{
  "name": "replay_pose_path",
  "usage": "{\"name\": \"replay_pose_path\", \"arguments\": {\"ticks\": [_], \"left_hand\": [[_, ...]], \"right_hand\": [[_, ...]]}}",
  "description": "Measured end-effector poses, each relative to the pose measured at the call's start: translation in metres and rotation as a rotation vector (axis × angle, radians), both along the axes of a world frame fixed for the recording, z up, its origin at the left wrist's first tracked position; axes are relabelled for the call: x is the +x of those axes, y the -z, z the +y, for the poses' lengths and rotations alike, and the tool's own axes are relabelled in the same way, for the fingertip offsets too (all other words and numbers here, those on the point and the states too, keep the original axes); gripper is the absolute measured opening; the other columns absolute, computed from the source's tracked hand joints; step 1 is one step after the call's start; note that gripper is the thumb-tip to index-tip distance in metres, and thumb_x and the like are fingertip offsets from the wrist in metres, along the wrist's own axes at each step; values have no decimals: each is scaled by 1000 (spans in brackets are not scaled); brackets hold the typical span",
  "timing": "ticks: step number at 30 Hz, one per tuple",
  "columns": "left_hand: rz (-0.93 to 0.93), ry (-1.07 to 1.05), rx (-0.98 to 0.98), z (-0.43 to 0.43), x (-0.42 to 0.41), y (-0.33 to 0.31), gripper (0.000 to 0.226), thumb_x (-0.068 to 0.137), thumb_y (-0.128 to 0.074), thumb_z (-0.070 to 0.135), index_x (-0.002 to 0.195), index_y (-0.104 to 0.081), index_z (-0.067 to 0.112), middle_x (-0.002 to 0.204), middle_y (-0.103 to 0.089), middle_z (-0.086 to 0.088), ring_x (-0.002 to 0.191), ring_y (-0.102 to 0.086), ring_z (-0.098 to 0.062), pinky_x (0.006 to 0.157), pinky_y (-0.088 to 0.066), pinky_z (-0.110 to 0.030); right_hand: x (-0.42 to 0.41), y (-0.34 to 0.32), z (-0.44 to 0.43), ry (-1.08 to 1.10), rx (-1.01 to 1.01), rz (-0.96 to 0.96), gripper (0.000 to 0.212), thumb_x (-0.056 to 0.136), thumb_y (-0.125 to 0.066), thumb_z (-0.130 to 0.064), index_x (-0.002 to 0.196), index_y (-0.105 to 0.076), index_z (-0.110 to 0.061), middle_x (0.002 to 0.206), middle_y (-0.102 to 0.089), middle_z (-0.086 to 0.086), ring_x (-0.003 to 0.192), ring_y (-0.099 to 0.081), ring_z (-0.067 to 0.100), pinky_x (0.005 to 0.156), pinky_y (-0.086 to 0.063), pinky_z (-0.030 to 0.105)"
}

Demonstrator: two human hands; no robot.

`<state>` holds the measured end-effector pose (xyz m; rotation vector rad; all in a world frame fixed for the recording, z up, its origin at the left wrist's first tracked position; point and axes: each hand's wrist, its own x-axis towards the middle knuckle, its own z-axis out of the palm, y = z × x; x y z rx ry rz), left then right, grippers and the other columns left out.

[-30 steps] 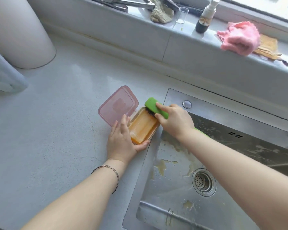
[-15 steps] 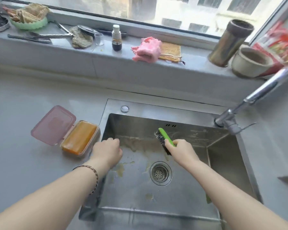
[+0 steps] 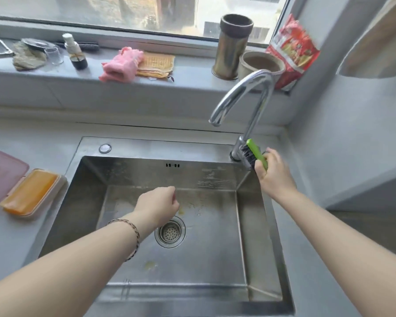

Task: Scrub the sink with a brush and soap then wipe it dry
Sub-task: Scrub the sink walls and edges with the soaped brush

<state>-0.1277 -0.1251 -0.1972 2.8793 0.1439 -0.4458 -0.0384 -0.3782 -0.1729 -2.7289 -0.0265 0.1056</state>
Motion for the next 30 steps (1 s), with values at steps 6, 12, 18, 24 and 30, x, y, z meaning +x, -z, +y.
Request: {"name": "replay_pose_path", "arguments": {"ticks": [6, 12, 18, 24, 30], "left_hand": [[-1, -17, 82, -10, 2, -3, 20, 91, -38, 25, 98, -54, 16, 101, -62, -2, 92, -59, -26, 73, -41, -29], [26, -121, 88, 2, 4, -4, 17, 89, -40, 24, 94, -55, 17, 98, -64, -1, 85, -56, -25, 68, -41, -28], [55, -172, 65, 0, 7, 0, 17, 88, -40, 24, 93, -56, 19, 96, -65, -1, 86, -58, -25, 68, -41, -28], [58, -172, 63, -7, 7, 0, 18, 88, -40, 24, 93, -56, 18, 96, -64, -1, 87, -58, -25, 69, -42, -28], [67, -192, 63, -5, 8, 2, 18, 88, -40, 25, 94, -56, 19, 97, -64, 0, 86, -58, -24, 68, -42, -28]], "right_hand": [[28, 6, -8, -132, -96, 23, 38, 96, -37, -37, 117, -49, -8, 134, -46, 8, 121, -37, 27, 86, -38, 37], [13, 17, -16, 24, -140, -20, 37, 95, -41, -35, 112, -50, -4, 116, -54, 14, 112, -45, 30, 72, -36, 35], [15, 6, -18, -138, -82, -105, 50, 90, -42, -45, 117, -51, -3, 144, -32, 5, 122, -42, 27, 79, -41, 36], [28, 6, -14, -159, -155, -79, 37, 95, -44, -37, 107, -50, -3, 117, -50, 12, 110, -42, 28, 73, -35, 34], [21, 11, -20, -149, -127, -97, 34, 93, -47, -32, 99, -50, 1, 104, -51, 15, 94, -48, 32, 69, -30, 33]]}}
